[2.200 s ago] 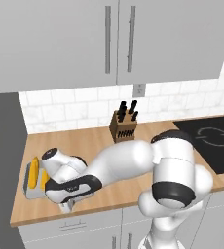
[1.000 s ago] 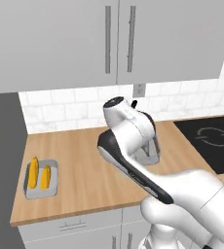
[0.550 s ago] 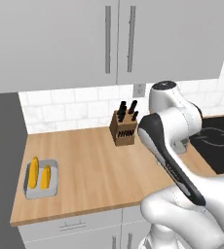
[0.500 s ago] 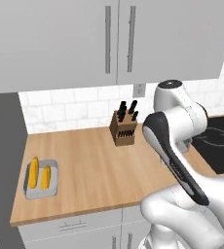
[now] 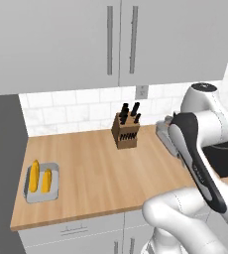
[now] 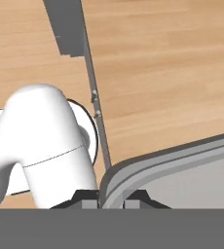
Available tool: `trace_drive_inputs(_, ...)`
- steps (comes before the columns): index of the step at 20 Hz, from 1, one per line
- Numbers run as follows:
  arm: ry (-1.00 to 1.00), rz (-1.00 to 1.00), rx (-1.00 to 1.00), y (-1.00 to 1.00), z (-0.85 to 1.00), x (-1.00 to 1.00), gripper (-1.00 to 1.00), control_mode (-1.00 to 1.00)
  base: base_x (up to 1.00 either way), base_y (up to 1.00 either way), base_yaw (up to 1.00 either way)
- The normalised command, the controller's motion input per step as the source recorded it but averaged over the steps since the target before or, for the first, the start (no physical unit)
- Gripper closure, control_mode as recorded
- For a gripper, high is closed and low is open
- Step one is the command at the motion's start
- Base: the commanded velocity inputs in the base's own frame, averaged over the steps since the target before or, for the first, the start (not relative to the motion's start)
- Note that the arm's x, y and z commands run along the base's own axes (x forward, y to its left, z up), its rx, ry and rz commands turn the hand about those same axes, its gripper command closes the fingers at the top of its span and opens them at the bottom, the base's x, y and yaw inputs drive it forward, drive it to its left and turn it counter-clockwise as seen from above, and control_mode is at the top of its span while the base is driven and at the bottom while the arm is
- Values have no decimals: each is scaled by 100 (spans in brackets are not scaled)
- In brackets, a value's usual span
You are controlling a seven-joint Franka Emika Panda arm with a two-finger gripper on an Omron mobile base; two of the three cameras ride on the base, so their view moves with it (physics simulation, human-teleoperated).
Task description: Take the meat container that has the fish and place it on the second highest rack of the freezer. Then take the vegetable container that has the corns and place it on the highest rack of the freezer.
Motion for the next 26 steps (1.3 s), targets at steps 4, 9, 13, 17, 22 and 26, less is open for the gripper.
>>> trace_drive_inputs(4,0,1,7,1,0,0,100,-100,0,0,0)
trace_drive_inputs(9,0,0,6,9,0,0,100,-100,0,0,0)
trace_drive_inputs(13,0,0,1,14,0,0,100,-100,0,0,0)
trace_drive_inputs(17,0,0,0,17,0,0,100,-100,0,0,0)
trace_drive_inputs(22,0,0,0,16,0,0,100,-100,0,0,0)
trace_drive_inputs(26,0,0,0,17,0,0,100,-100,0,0,0)
